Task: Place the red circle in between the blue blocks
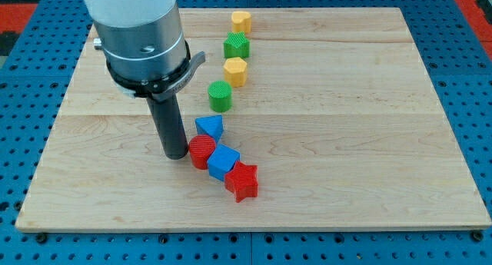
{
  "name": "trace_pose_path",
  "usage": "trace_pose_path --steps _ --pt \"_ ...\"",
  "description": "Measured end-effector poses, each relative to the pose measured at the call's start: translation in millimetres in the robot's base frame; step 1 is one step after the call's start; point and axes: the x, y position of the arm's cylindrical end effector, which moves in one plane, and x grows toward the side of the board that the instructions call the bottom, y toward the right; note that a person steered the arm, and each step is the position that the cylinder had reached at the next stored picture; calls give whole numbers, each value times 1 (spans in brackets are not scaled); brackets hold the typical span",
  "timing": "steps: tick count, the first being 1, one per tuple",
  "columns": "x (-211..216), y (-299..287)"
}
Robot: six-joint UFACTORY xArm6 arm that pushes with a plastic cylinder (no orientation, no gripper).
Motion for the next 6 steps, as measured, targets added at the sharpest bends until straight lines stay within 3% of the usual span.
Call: trace_pose_path --steps 3,6 --pt "16 -1" --pt "-12 34"
